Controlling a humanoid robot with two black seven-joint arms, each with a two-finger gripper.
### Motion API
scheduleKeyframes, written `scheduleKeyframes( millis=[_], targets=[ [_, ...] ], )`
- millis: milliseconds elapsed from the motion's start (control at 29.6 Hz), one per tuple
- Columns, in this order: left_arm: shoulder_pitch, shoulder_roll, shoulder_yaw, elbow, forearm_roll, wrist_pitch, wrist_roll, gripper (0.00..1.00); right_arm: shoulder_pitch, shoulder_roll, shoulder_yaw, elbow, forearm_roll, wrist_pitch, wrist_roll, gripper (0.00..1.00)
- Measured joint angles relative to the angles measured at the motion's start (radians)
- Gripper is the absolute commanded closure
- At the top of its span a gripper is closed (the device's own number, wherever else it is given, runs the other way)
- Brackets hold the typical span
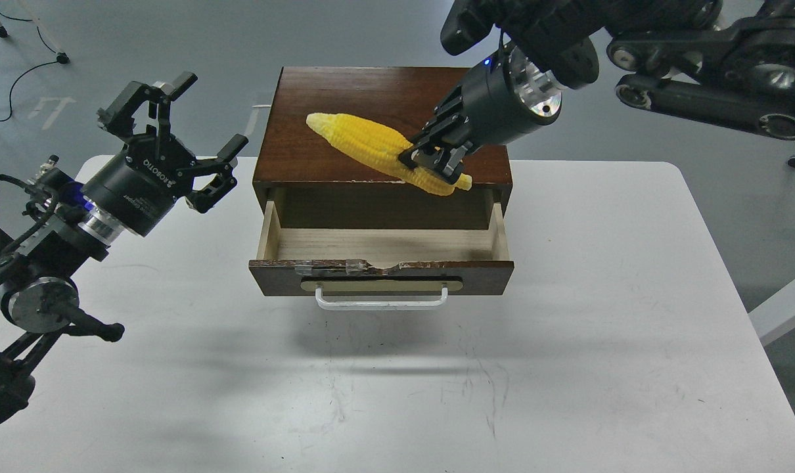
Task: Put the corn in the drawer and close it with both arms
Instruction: 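Lift the corn cob with the right gripper and carry it over the drawer, then lower the corn into the open drawer and open the right gripper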
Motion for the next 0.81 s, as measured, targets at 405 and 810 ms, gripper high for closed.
scheduleKeyframes(
  millis=[405,810],
  targets=[
    [0.001,0.008,0.0,-0.01,-0.001,0.002,0.0,0.01,-0.015,0.123,-0.099,-0.035,-0.001,-0.073,0.0,1.0],
    [0.004,0.019,0.0,-0.014,0.0,0.003,0.0,0.01,-0.083,0.172,-0.119,-0.102,-0.001,-0.081,0.0,0.89]
  ],
)
